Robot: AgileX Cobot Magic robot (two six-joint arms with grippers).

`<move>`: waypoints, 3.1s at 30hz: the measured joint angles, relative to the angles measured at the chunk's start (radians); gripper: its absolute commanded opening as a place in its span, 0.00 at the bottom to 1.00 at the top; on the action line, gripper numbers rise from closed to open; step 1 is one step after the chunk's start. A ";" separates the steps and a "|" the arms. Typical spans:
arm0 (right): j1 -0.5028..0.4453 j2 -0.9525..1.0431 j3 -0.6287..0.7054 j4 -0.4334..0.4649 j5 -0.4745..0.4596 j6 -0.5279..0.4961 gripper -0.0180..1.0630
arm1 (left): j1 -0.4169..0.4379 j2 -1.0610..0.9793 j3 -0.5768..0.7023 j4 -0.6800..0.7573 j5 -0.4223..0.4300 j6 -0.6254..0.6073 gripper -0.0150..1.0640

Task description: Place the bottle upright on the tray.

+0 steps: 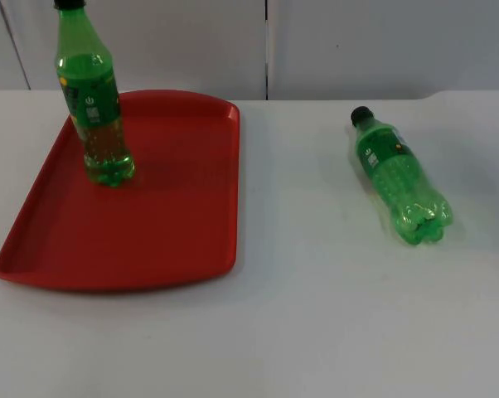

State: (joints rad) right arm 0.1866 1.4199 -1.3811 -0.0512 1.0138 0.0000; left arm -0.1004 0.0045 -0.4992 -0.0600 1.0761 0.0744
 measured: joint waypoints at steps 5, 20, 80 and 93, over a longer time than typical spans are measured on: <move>0.000 0.147 -0.145 0.000 0.038 0.000 0.99 | 0.000 0.000 0.000 0.000 0.002 0.000 0.99; 0.064 0.564 -0.578 0.044 0.163 0.000 0.99 | 0.000 0.000 0.000 0.000 0.002 0.000 0.99; 0.148 1.192 -0.899 0.079 0.033 0.156 0.95 | 0.000 0.000 0.000 0.000 0.002 0.000 0.99; 0.148 1.195 -0.899 0.079 0.028 0.160 0.64 | 0.000 0.000 0.000 0.000 0.002 0.000 0.99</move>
State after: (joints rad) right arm 0.3348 2.6146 -2.2805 0.0279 1.0414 0.1602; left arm -0.1004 0.0045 -0.4992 -0.0600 1.0778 0.0744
